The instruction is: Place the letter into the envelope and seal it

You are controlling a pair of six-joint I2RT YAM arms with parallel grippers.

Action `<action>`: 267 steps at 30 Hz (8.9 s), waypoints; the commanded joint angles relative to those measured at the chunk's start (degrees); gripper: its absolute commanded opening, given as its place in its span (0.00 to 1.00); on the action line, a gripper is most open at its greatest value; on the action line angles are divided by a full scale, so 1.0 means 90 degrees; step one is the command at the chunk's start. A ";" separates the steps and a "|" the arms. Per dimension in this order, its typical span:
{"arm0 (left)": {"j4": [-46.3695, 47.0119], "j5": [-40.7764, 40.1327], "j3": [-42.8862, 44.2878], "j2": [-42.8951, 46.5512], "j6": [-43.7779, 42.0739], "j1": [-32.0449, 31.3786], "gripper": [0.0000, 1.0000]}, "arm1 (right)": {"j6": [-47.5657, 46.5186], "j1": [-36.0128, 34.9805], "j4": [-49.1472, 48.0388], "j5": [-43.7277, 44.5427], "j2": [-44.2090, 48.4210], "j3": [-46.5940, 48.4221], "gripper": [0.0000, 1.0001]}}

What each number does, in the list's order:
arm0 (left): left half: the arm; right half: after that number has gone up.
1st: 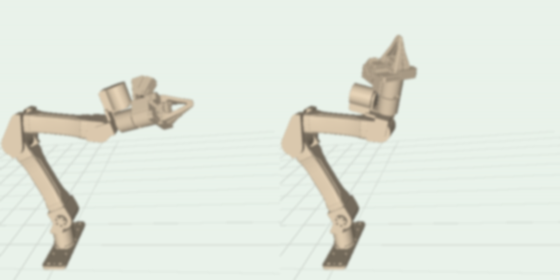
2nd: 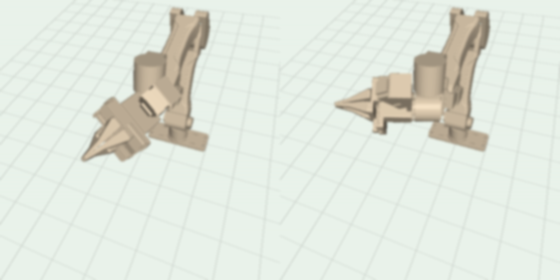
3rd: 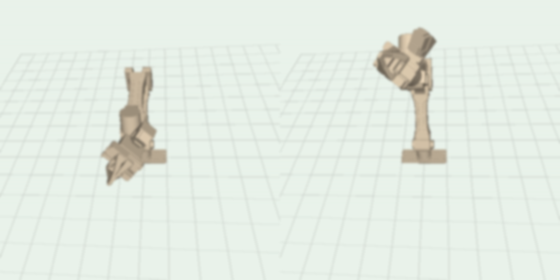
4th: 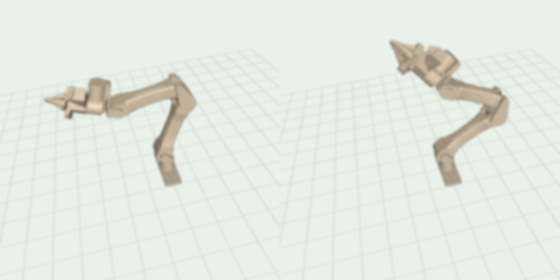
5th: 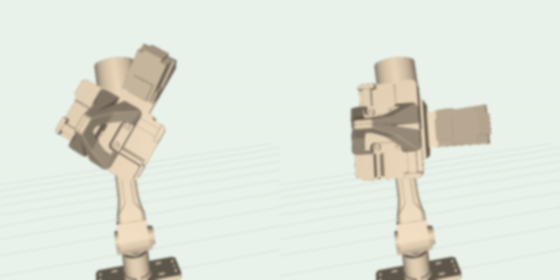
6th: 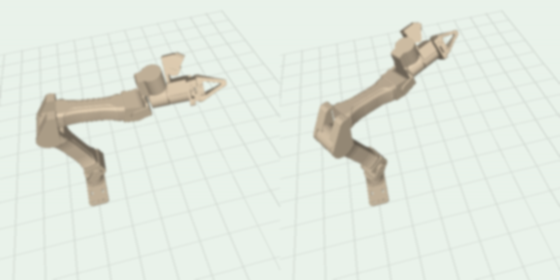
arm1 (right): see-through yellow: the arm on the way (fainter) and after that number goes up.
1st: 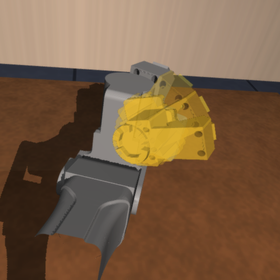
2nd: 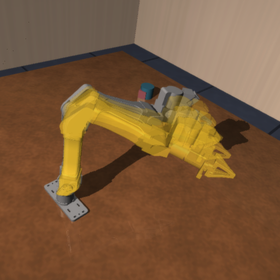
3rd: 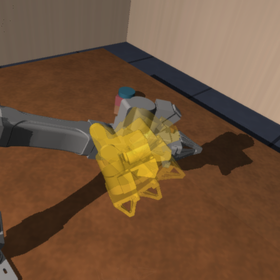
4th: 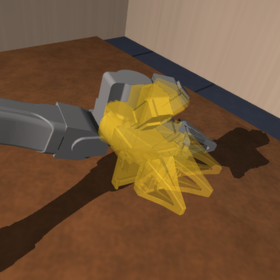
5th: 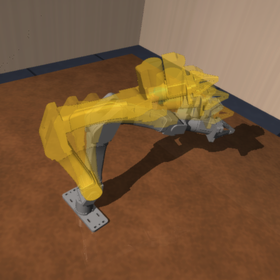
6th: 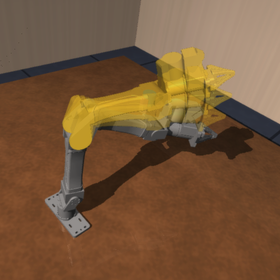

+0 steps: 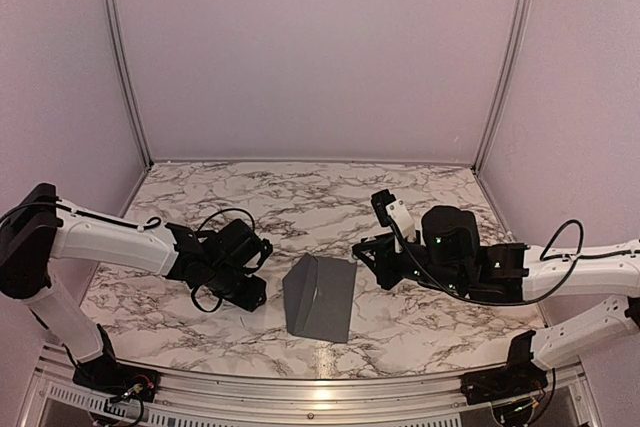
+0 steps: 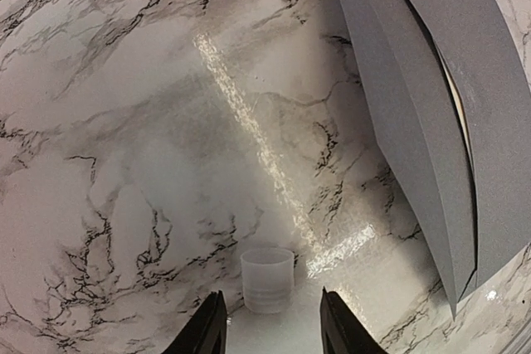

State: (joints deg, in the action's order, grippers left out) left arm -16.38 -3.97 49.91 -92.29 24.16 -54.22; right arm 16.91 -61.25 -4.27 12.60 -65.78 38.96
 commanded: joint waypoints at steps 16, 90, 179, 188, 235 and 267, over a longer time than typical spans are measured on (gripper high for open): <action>0.0788 0.0038 -0.0720 0.0333 -0.0417 -0.0021 0.35 | 0.0041 0.0042 -0.0102 -0.0013 -0.0272 0.0203 0.00; 0.2040 0.2404 -0.0251 0.2422 -0.2909 -0.1358 0.06 | 0.0766 0.0040 -0.2120 -0.4300 0.0806 -0.0452 0.00; 0.2972 0.2596 -0.0346 0.2383 -0.2763 -0.1359 0.07 | 0.0816 -0.0313 -0.2674 -0.4148 -0.0083 -0.0156 0.00; 0.3006 0.2536 -0.0328 0.2391 -0.2782 -0.1359 0.06 | 0.0841 -0.0313 -0.2688 -0.4156 -0.0114 -0.0174 0.00; 0.3054 0.1271 0.0303 0.1821 -0.3169 -0.1368 0.00 | 0.1889 -0.0410 -0.2324 -0.3079 -0.1768 0.0494 0.00; 0.3345 0.1071 -0.0168 0.2102 -0.3444 -0.1378 0.58 | 0.1979 -0.0073 -0.1289 -0.1600 -0.1366 0.0641 0.00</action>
State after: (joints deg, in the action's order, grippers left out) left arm 9.61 2.63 48.05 -75.13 -6.50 -66.28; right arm 36.84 -63.20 -20.56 -5.39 -80.73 44.34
